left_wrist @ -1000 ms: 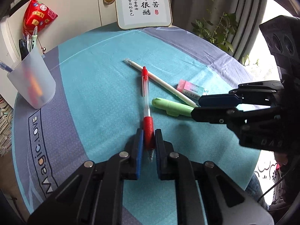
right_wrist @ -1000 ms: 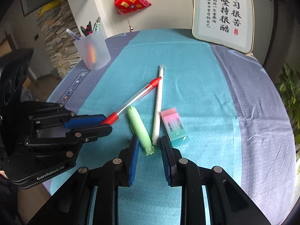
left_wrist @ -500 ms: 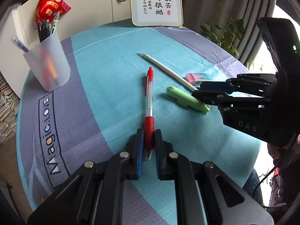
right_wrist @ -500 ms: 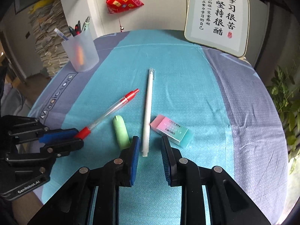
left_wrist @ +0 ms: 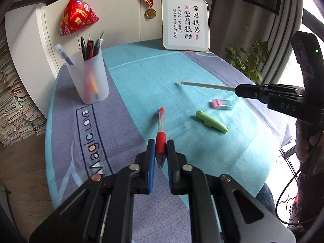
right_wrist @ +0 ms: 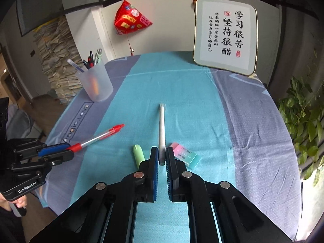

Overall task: Organize stationery
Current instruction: 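Grasp the white pen with the right tool and lift it, then carry the red pen toward the cup with the left tool while the right tool carries the white pen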

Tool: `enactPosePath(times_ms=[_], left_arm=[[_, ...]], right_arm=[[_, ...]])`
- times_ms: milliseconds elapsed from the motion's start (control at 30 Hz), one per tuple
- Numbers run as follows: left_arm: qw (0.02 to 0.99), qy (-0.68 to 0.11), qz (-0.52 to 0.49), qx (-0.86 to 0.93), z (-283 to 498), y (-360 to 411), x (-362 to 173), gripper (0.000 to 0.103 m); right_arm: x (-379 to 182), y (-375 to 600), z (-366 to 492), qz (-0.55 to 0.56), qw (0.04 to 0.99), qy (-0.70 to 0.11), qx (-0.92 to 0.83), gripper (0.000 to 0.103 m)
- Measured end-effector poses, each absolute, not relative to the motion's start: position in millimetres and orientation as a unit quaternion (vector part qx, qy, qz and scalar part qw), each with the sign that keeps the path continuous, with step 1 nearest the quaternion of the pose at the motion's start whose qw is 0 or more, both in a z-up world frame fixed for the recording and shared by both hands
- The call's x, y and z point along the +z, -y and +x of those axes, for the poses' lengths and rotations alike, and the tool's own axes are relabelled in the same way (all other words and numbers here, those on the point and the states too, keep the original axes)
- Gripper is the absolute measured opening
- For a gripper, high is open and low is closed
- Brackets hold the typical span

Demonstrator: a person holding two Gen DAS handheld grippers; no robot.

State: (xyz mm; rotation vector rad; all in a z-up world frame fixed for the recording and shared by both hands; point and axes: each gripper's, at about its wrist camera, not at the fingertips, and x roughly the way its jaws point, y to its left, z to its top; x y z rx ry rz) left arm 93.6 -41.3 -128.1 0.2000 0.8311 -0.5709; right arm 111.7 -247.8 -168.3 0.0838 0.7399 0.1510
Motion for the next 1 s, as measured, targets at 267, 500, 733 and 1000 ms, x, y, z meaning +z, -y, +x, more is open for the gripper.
enactPosePath(times_ms=[267,500,733,1000], left_arm=[[0.894,-0.356,0.084,-0.257,96.4,25.8,-83.6,0.009],[0.906,-0.331,0.082,-0.252,97.9,9.9,-47.8,0.009],[0.924,-0.3,0.071,-0.227,115.0,-11.2,-12.1,0.009],[0.942,-0.277,0.013,-0.189,155.6,-24.3,14.1,0.009]], right_arm=[[-121.5,247.7,109.3,0.044,0.949,-0.306,0.062,0.009],[-85.4,243.1,110.3,0.057,0.956,-0.276,0.081,0.009],[-46.6,210.4,118.8,0.034,0.961,-0.245,0.123,0.009],[-19.6,160.4,139.0,0.026,0.957,-0.223,0.181,0.009]])
